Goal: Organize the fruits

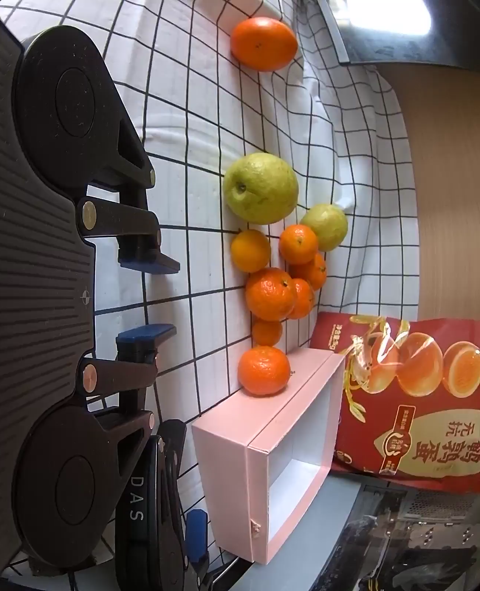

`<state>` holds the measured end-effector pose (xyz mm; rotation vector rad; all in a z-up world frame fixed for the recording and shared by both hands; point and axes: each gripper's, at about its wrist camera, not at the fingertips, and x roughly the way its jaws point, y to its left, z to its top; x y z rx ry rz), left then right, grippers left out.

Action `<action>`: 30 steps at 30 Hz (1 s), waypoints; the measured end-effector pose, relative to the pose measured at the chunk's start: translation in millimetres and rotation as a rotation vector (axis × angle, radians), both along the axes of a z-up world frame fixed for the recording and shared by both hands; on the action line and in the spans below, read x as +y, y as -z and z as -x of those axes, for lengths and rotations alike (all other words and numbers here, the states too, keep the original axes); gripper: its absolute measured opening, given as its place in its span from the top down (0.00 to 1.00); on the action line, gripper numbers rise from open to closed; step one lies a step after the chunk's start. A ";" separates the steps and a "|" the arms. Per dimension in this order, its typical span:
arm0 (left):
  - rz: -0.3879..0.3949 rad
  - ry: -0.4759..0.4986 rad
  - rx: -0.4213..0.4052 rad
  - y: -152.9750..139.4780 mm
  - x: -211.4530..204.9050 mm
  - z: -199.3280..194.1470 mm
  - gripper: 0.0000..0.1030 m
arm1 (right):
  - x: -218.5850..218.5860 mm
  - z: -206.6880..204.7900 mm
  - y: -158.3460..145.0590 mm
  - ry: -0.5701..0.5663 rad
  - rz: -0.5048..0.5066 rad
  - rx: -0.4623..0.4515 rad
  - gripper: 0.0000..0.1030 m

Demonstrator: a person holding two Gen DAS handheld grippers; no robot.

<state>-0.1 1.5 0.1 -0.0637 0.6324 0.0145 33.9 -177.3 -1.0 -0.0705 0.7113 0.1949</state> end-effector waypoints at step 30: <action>-0.042 0.001 0.005 0.2 -4.6 -2.1 0.66 | 1.0 0.0 0.4 0.000 0.010 0.002 0.00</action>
